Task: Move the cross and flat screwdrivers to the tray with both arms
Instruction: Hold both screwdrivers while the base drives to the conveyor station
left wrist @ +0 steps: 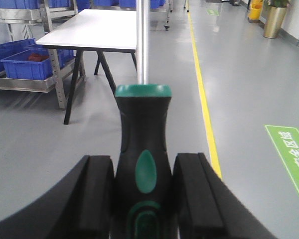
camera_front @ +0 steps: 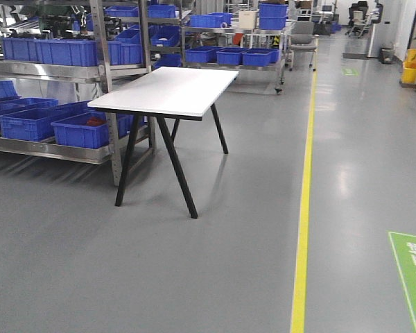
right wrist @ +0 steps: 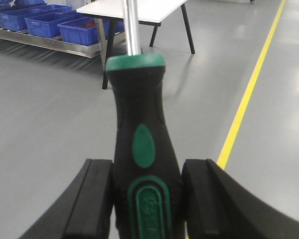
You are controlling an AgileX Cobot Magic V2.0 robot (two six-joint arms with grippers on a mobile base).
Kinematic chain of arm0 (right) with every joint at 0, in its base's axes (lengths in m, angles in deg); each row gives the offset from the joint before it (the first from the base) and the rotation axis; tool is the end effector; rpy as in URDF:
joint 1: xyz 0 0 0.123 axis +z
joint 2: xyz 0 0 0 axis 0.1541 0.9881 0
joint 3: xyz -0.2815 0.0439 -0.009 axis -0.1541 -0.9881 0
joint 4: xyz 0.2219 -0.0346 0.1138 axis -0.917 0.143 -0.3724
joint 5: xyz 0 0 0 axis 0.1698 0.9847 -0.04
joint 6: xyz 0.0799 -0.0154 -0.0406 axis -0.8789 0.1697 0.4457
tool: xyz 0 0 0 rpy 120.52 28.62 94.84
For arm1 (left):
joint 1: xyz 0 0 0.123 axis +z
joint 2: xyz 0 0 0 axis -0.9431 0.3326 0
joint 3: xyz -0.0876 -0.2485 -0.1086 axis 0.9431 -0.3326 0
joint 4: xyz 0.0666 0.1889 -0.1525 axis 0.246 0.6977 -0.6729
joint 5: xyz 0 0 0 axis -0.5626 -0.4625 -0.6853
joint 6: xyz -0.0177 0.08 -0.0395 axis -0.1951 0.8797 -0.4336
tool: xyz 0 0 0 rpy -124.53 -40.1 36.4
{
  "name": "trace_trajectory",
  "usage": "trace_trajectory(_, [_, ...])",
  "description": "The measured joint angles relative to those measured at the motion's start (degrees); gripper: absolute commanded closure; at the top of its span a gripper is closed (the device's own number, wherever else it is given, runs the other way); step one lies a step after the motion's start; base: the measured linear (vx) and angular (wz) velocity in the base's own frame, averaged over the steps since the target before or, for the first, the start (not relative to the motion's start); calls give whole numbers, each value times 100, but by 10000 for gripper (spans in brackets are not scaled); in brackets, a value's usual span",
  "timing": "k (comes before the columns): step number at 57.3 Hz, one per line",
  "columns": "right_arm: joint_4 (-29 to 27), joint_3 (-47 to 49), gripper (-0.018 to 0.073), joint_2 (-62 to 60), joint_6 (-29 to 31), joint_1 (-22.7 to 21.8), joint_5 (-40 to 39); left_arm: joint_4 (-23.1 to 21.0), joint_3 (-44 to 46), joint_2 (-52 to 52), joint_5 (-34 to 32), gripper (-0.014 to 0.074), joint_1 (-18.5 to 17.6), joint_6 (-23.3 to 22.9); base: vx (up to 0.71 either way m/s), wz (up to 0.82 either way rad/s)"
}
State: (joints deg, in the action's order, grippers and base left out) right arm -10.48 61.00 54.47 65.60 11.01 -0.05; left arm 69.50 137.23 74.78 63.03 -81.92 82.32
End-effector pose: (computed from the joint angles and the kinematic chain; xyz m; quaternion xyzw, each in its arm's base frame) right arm 0.1220 0.0141 0.4577 -0.0456 0.8156 0.0531 0.5744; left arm 0.1403 -0.0267 0.4370 0.0557 0.7746 -0.0696 0.6261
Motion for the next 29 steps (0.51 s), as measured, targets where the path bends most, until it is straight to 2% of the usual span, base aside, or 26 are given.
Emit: trace_trajectory(29, [0, 0, 568, 0, 0, 0, 2, 0, 0, 0, 0, 597, 0, 0, 50, 26])
